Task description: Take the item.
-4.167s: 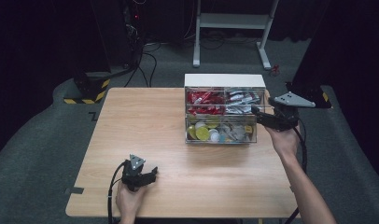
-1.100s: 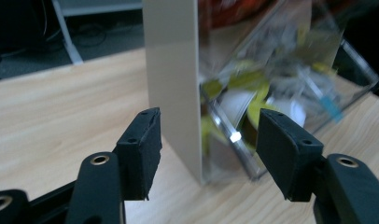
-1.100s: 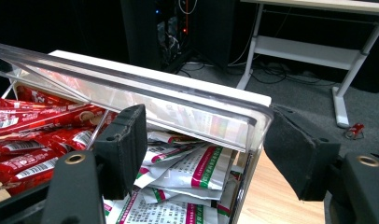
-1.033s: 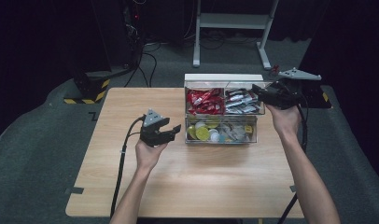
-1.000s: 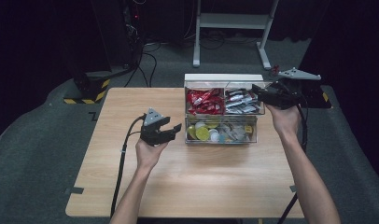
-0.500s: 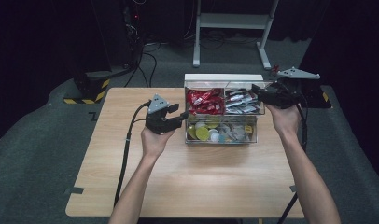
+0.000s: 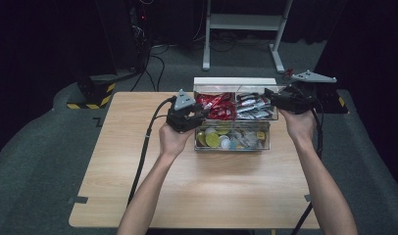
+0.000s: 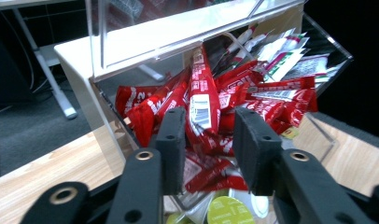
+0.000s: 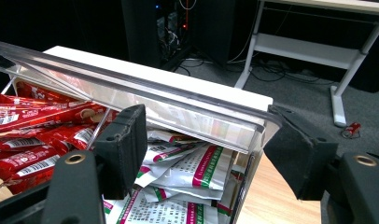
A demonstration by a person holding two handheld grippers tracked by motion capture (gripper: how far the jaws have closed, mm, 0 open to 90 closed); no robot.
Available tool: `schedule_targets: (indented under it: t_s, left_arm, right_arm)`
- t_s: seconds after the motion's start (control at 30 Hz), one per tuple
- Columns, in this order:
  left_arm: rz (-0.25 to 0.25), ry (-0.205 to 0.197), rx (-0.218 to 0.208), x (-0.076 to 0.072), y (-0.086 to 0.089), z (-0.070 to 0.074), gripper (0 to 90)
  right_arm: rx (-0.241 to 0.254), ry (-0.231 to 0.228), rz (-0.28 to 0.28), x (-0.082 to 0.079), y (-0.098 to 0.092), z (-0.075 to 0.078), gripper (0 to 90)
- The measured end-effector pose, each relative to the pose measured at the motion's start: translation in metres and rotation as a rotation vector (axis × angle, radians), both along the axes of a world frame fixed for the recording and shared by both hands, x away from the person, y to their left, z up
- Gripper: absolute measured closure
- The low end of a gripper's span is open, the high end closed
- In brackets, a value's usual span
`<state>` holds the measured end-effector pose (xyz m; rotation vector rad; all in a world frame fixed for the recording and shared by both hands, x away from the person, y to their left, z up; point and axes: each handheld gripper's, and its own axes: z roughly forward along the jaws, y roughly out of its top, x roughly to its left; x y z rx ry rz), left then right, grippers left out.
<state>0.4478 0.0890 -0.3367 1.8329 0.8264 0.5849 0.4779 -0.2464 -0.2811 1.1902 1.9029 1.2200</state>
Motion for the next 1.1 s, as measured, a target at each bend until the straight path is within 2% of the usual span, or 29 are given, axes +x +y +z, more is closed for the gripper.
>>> schedule_targets:
  t_s: [0.2,0.4,0.53,0.8,1.1]
  left_arm:
    - [0.018,0.009,0.038,0.01,-0.01,0.0,70.7]
    - [0.025,0.017,0.046,0.016,-0.017,-0.001,70.3]
    - [0.032,0.027,0.03,0.02,-0.018,-0.004,73.3]
    - [0.022,0.016,0.041,0.02,-0.018,-0.004,82.0]
    - [0.012,0.01,0.035,0.017,-0.011,0.0,84.9]
  right_arm:
    - [0.001,0.0,0.001,0.0,0.0,0.0,31.1]
    - [0.003,0.0,0.002,0.0,-0.001,0.0,31.1]
    - [0.005,0.001,0.003,0.001,-0.001,0.0,31.0]
    - [0.011,0.004,0.005,0.001,-0.001,-0.001,31.0]
    - [0.017,0.007,0.004,0.001,-0.002,-0.001,30.8]
